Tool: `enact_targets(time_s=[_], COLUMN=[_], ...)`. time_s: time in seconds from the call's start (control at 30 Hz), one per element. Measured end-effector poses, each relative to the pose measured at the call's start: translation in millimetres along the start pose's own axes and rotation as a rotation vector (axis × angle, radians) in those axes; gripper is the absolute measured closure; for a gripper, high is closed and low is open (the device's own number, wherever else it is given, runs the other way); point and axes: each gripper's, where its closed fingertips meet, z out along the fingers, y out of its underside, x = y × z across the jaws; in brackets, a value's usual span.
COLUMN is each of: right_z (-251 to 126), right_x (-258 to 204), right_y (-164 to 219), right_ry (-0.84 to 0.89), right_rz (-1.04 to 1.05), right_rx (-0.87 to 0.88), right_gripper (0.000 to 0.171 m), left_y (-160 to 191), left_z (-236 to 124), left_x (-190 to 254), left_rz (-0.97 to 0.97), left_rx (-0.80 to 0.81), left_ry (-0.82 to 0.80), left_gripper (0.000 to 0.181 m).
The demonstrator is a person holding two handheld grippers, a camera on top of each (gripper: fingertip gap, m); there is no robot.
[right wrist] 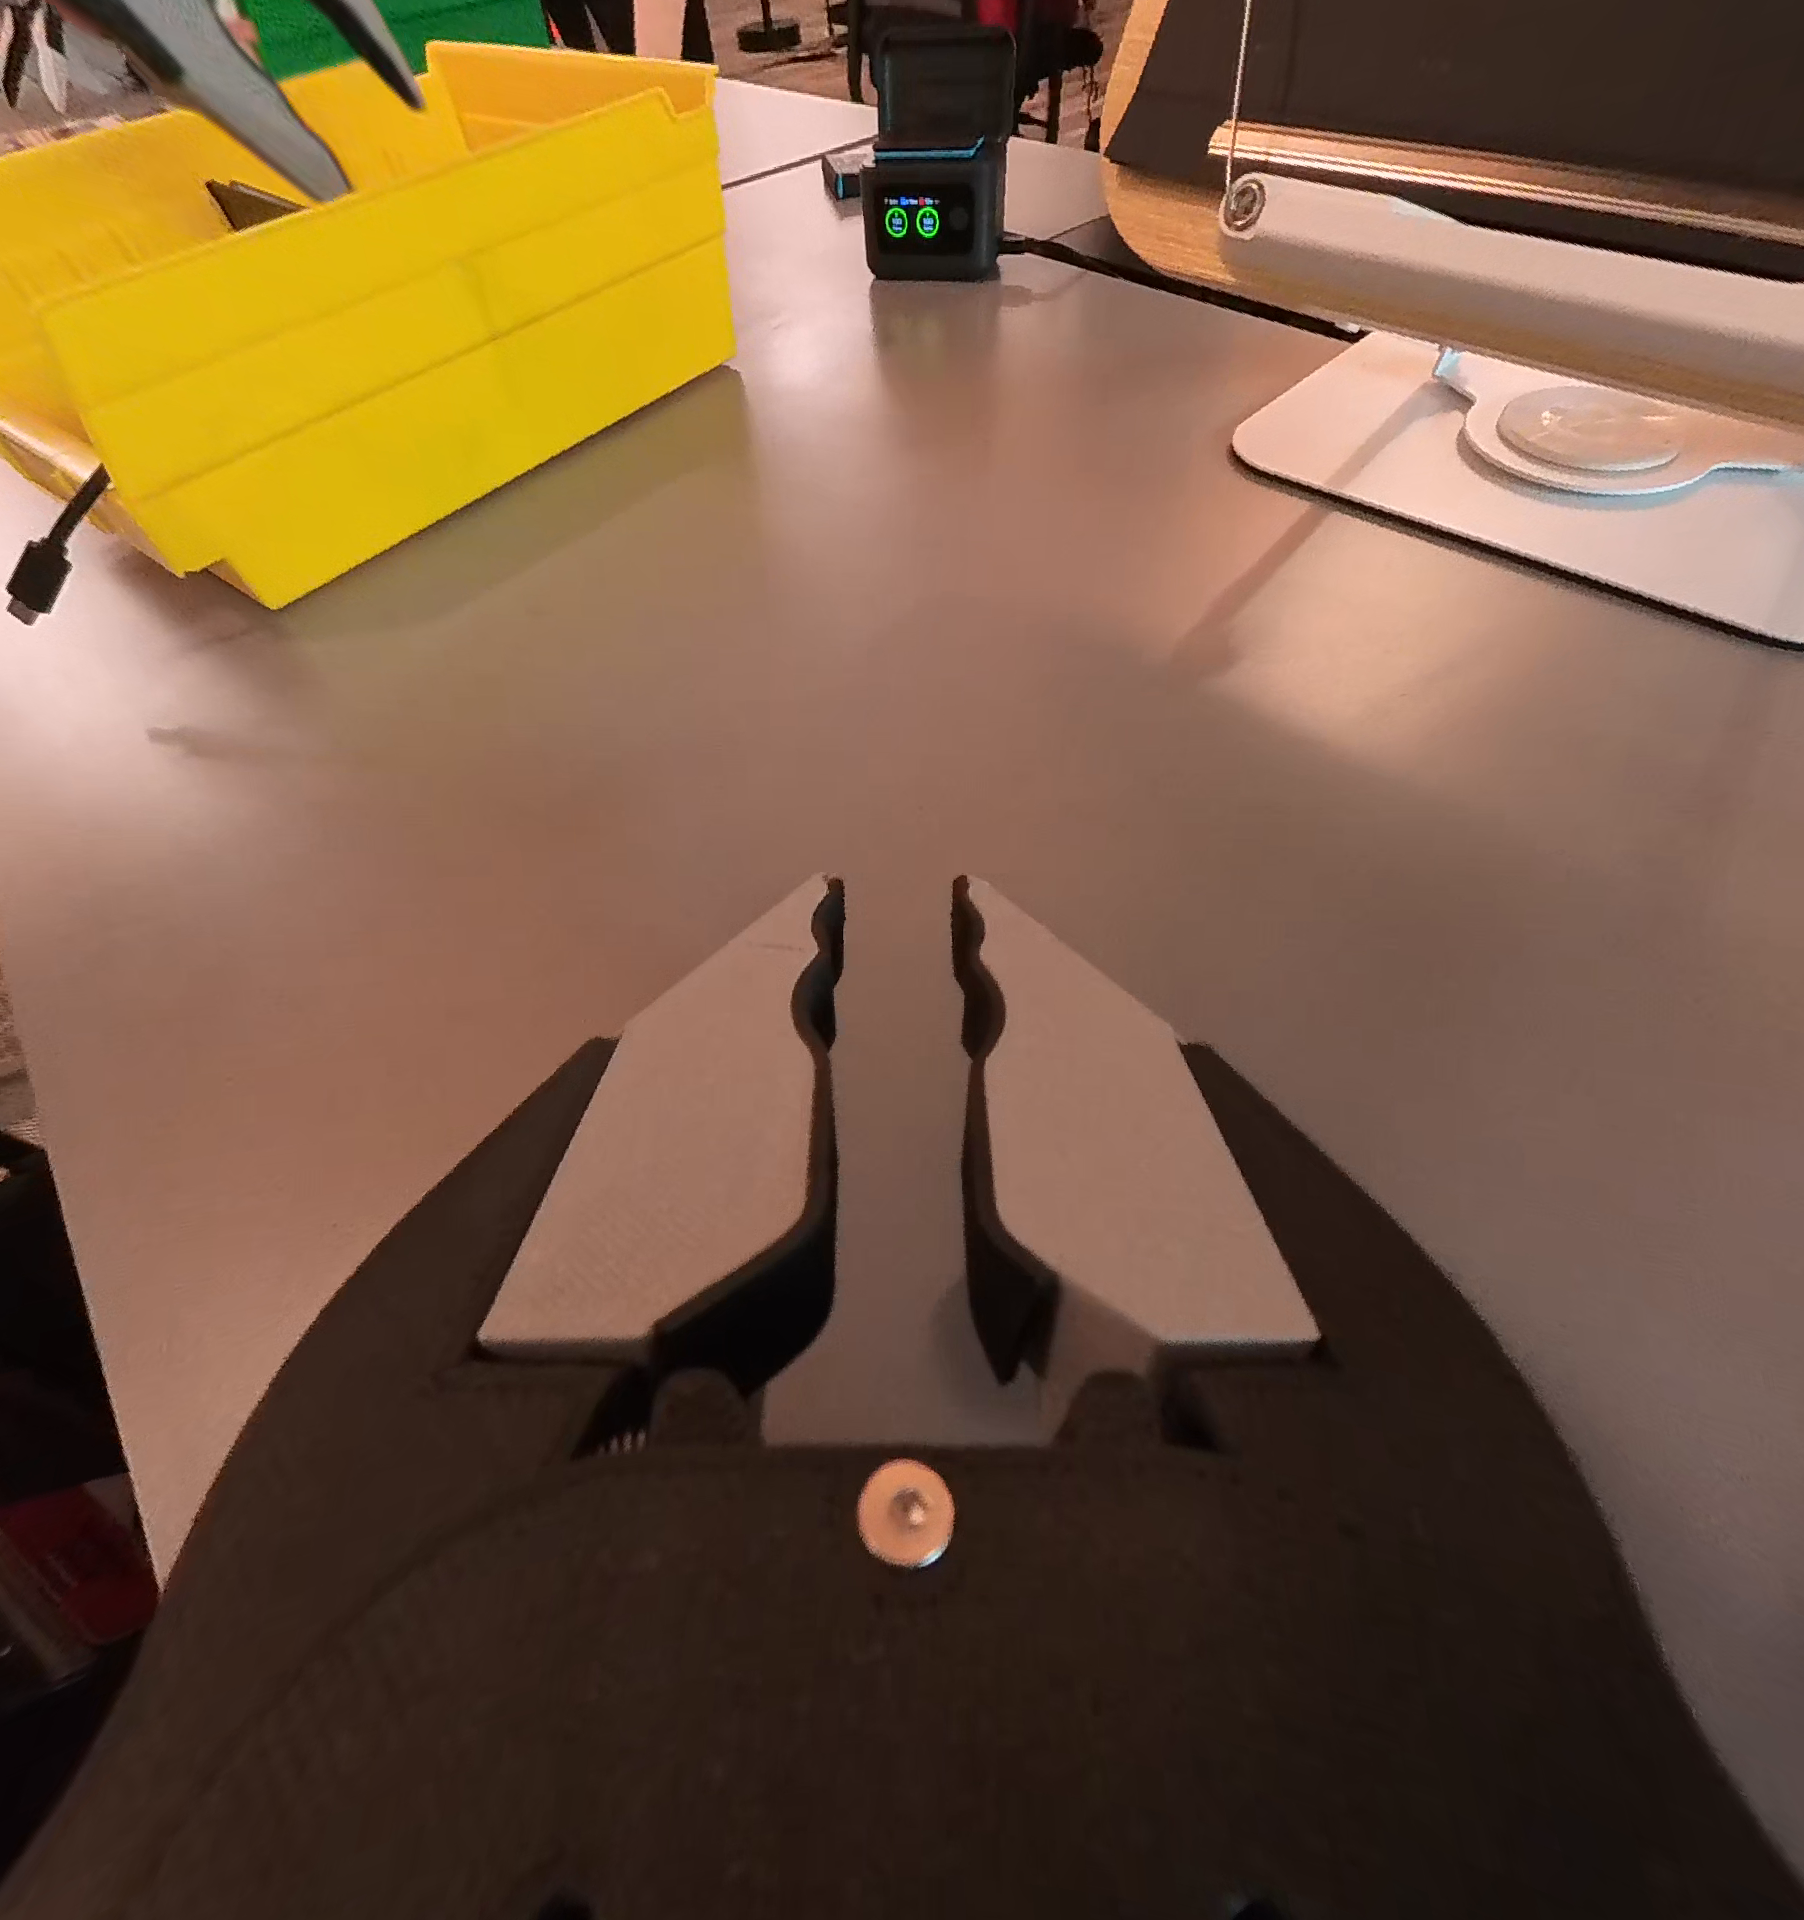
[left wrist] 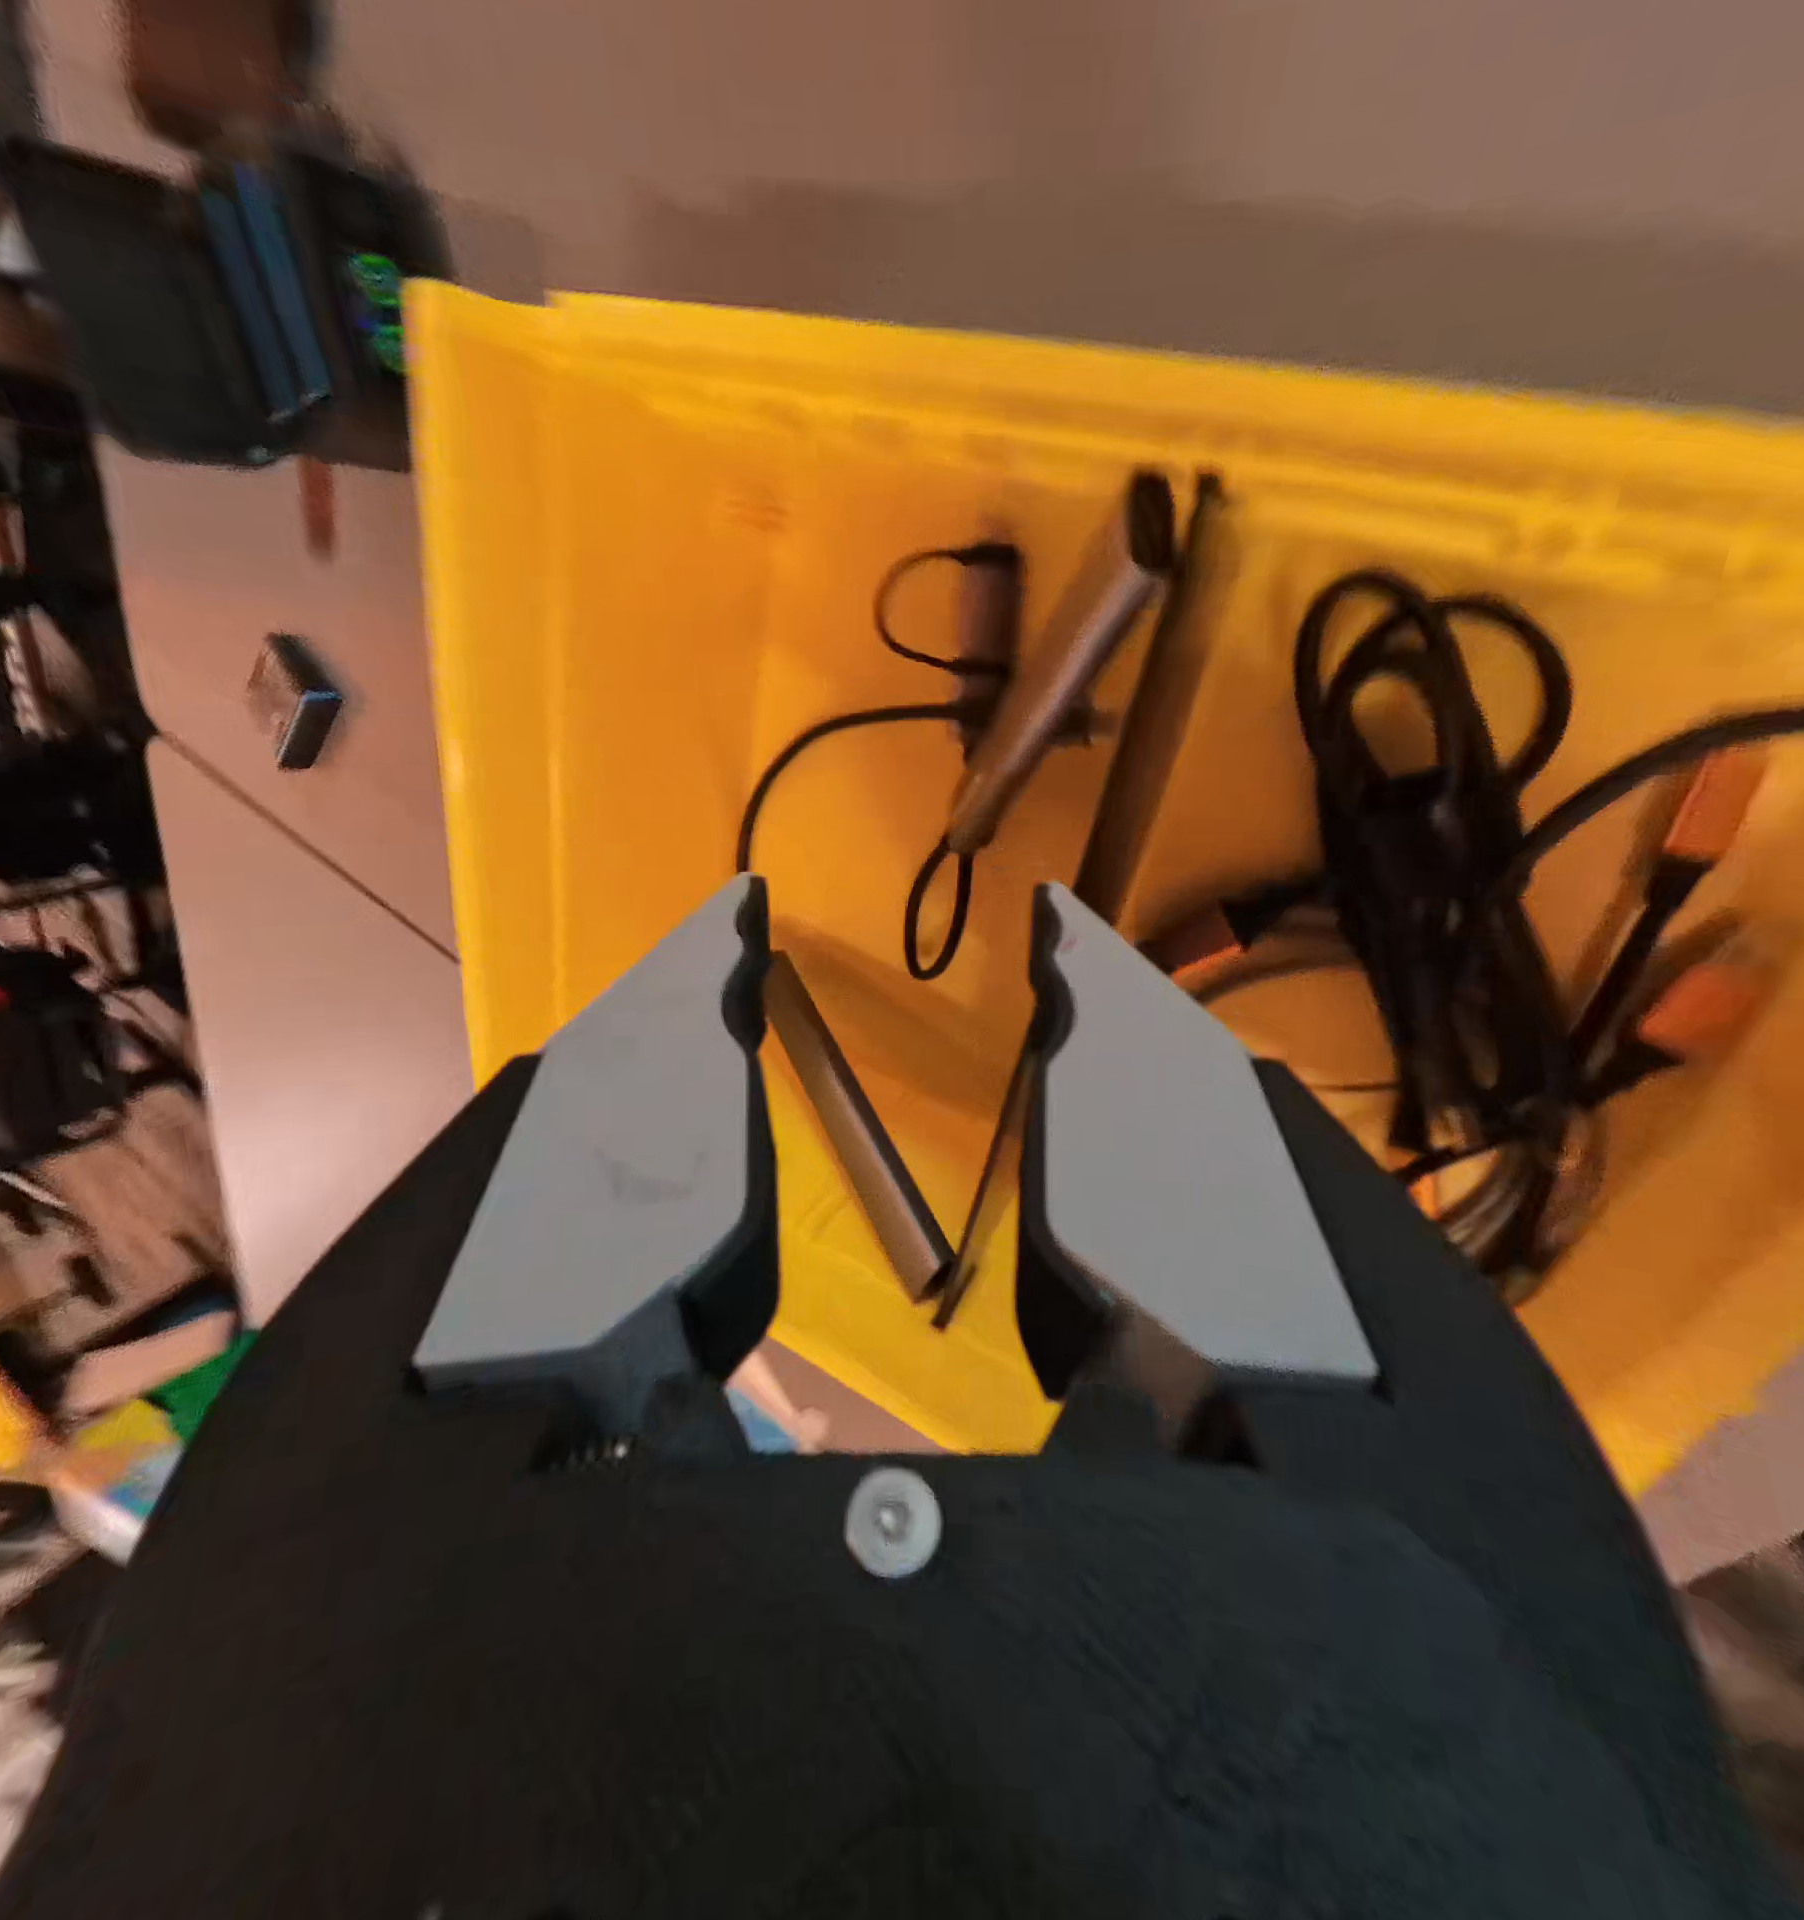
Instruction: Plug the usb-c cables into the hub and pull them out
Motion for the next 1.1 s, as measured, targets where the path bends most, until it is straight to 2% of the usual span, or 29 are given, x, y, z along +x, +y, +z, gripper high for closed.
enact_targets(time_s=[0.13,0.37,0.47,0.53,0.6,0.77,0.93,1.0,1.1], right_z=[1.7,6.3,7.6,7.2,5.3,-0.8,-6.9,-8.7,-11.1], right_x=[0.8,-0.7,-1.7,-0.7,1.8,1.7,-5.1,-5.9,-6.3], right_y=[1.7,0.9,-1.6,-3.8,-5.8,-8.4,-10.6,-11.5,-12.9], right_ry=[-0.016,-0.103,-0.161,-0.187,-0.193,-0.212,-0.251,-0.259,-0.272], right_rz=[0.026,0.127,0.189,0.227,0.252,0.274,0.279,0.283,0.296], right_rx=[-0.015,-0.021,-0.011,0.003,0.022,0.055,0.083,0.093,0.109], right_gripper=[0.153,0.151,0.151,0.150,0.152,0.155,0.154,0.155,0.154], left_y=[0.6,-18.5,-20.1,-20.8,-23.3,-32.5,-25.7,-17.9,12.4], left_z=[29.5,58.0,73.3,83.1,87.4,50.8,8.5,2.5,9.2], left_x=[3.0,9.8,7.3,8.8,2.2,-29.1,-10.2,-11.2,-32.2], left_rz=[0.181,0.189,0.219,0.268,0.264,0.124,-0.012,-0.047,-0.134], left_rx=[-0.046,0.038,0.034,0.035,0.047,0.193,0.248,0.224,0.067], left_ry=[0.012,0.174,0.175,0.178,0.148,0.081,0.265,0.265,0.145], left_gripper=[0.153,0.171,0.171,0.181,0.181,0.181,0.181,0.159,0.149])
